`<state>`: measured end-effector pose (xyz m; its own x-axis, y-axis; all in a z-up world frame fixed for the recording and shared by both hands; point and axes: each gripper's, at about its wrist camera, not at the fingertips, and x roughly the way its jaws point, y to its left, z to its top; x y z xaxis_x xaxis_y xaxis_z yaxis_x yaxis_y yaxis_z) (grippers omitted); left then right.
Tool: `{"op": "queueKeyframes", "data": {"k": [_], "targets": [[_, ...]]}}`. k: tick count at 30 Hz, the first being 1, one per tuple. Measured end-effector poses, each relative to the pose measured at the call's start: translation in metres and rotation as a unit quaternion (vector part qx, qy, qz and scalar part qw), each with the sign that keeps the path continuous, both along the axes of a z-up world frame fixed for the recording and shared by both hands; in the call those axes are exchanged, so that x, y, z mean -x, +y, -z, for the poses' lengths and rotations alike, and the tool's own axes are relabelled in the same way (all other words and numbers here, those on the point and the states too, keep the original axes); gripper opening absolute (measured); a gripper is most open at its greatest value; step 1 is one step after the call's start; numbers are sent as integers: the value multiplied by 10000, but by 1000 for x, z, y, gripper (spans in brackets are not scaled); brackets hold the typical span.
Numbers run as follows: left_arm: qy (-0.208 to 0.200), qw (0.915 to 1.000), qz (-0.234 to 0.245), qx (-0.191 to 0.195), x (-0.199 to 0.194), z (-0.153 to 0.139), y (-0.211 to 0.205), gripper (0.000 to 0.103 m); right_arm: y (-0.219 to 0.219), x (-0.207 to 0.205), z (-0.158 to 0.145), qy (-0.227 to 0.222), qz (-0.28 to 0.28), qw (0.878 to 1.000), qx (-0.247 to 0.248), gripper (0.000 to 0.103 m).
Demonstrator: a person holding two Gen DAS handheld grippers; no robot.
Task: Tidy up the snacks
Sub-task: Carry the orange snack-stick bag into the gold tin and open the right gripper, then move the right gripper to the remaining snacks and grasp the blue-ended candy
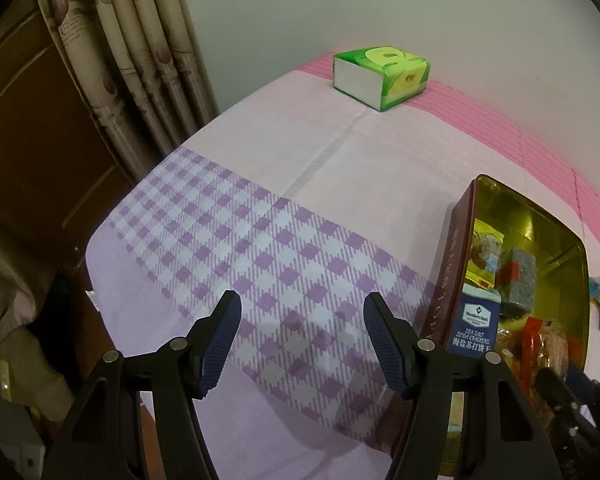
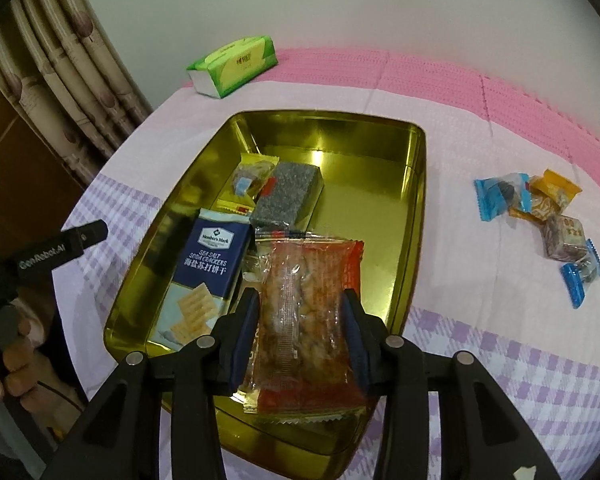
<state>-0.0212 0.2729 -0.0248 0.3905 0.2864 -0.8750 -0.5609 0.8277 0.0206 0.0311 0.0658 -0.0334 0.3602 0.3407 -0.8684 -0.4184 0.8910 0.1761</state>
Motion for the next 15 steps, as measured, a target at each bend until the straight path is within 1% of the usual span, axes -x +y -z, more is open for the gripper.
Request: {"op": "queueKeyframes", "data": {"k": [5, 9, 12, 15], "targets": [[-7, 10000, -3, -1, 0, 0, 0, 64, -15, 1, -18, -148, 93, 9996, -211, 40], [0, 10000, -7, 4, 0, 0, 0, 64, -39, -4, -34, -323, 346, 9984, -306, 40], [-9, 10000, 3, -1, 0, -1, -1, 64, -66, -15, -40, -436, 704, 9964, -175, 41], [-24, 10000, 14, -19, -1, -2, -2, 64, -98, -28, -40, -426, 1136, 9926, -68, 41]]}}
